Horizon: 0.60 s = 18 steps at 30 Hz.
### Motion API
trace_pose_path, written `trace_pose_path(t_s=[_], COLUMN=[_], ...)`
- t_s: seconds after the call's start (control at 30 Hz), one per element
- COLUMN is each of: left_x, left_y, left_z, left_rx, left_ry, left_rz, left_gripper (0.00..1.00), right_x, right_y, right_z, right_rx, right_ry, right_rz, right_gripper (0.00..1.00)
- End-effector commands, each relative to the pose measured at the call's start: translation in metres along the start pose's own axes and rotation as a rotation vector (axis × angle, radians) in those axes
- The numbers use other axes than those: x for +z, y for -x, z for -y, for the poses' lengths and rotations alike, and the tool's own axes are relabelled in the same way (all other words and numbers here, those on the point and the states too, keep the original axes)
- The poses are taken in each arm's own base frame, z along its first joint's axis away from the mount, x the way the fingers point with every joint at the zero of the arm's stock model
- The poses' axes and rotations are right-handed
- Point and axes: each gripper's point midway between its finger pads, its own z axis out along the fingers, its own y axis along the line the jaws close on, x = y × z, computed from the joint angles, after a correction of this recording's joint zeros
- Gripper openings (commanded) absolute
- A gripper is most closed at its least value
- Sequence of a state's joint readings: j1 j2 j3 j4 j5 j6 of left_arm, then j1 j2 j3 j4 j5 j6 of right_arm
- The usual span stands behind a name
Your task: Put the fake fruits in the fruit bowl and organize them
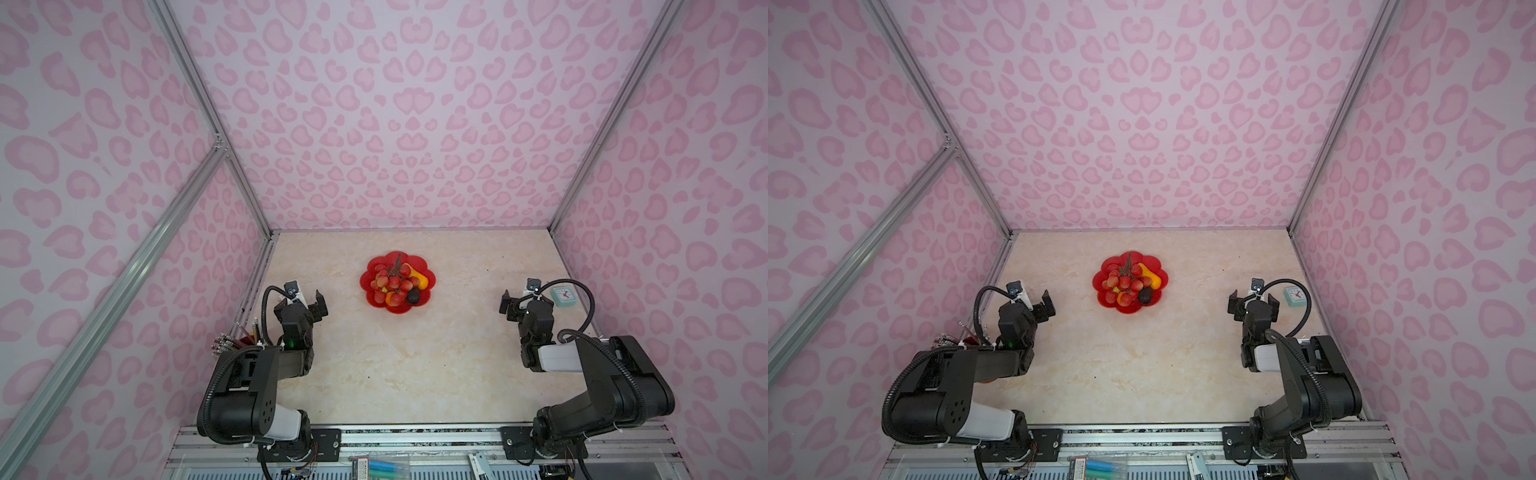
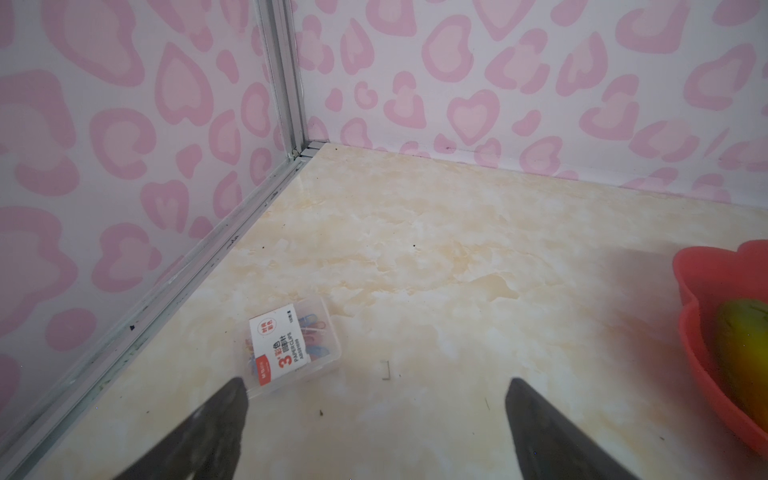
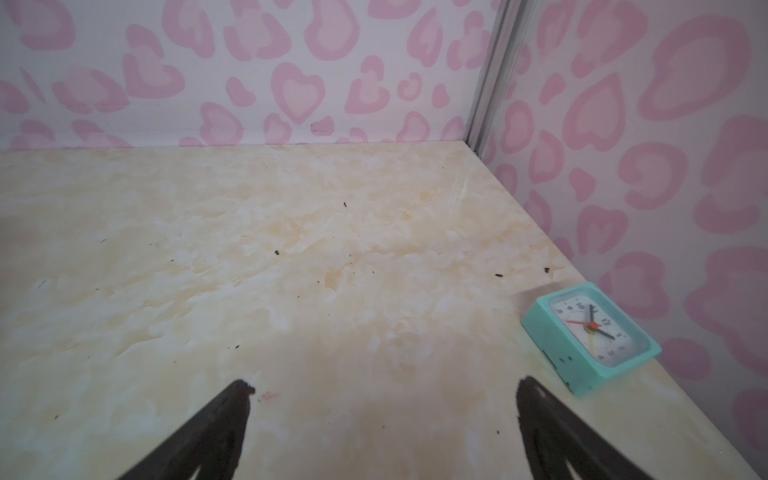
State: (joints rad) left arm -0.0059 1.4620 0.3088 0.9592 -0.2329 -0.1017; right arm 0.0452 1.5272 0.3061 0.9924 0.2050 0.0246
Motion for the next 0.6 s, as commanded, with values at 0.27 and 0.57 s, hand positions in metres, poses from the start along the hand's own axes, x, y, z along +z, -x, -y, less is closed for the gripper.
trace_pose_path(t_s=[0.27, 0.57], left_x=[0.001, 0.001], left_y=[0.01, 0.011], left_z=[0.0, 0.001], left_rx=[0.001, 0.001], left_ry=[0.001, 0.001], left_rz=[0.039, 0.039], left_gripper=[0.97, 0.97], right_x=[0.0, 0.008], right_y=[0.006, 0.005], right_z=[-0.003, -0.018], right_rx=[0.012, -0.03], right_ry=[0.031, 0.111], right_rz=[0.02, -0.014], right_gripper=[0.99, 0.99])
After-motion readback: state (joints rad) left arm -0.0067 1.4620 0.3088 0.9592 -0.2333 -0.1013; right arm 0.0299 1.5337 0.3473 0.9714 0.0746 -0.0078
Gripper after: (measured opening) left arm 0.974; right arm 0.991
